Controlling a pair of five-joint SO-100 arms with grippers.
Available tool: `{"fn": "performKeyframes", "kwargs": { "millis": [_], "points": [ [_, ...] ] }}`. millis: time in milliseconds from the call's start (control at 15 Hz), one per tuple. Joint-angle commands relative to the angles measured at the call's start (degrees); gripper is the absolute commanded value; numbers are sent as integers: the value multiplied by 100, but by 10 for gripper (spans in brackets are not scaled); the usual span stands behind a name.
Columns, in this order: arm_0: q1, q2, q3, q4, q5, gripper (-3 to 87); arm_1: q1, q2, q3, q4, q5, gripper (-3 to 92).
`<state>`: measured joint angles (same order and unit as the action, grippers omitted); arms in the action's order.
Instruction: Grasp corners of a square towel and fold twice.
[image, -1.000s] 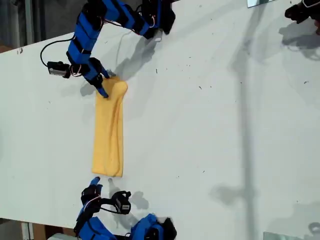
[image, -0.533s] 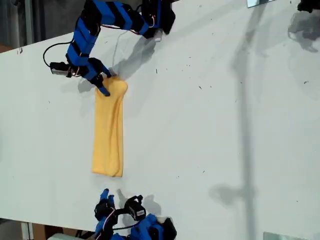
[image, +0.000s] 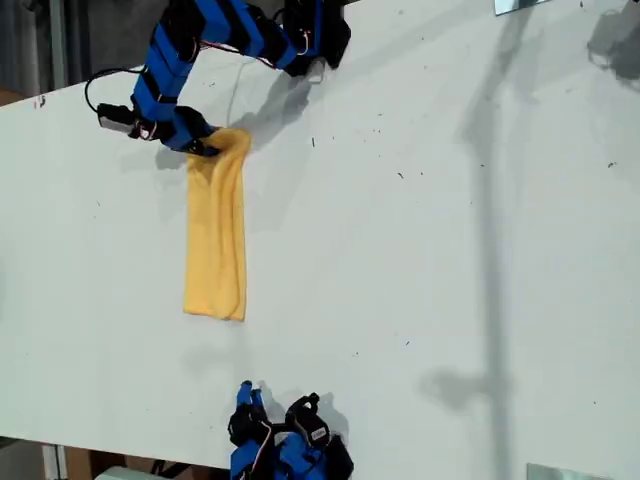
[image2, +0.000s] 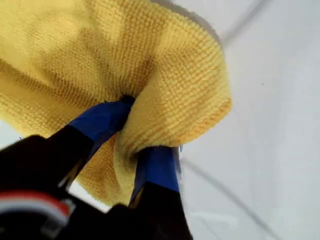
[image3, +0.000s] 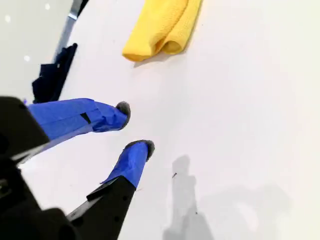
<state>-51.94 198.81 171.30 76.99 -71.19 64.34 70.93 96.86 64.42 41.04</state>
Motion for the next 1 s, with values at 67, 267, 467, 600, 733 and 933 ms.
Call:
{"fn": "performKeyframes", "kwargs": {
  "millis": [67,267,467,600,733,933],
  "points": [
    [475,44,439,-35,-650,86,-123,1538,439,-44,158,0],
    [1046,44,606,-18,-1230,73,-976,1758,-729,325,299,-1],
    [879,44,606,-35,-993,81,-1644,967,-2496,475,149,-1],
    [896,44,615,-35,-993,82,-1969,457,-3357,272,79,-1],
    [888,44,615,-35,-993,84,-2259,114,-3700,-378,-35,-1],
    [879,44,615,-44,-967,85,-2769,-325,-3876,-1547,-501,-1]
  ]
}}
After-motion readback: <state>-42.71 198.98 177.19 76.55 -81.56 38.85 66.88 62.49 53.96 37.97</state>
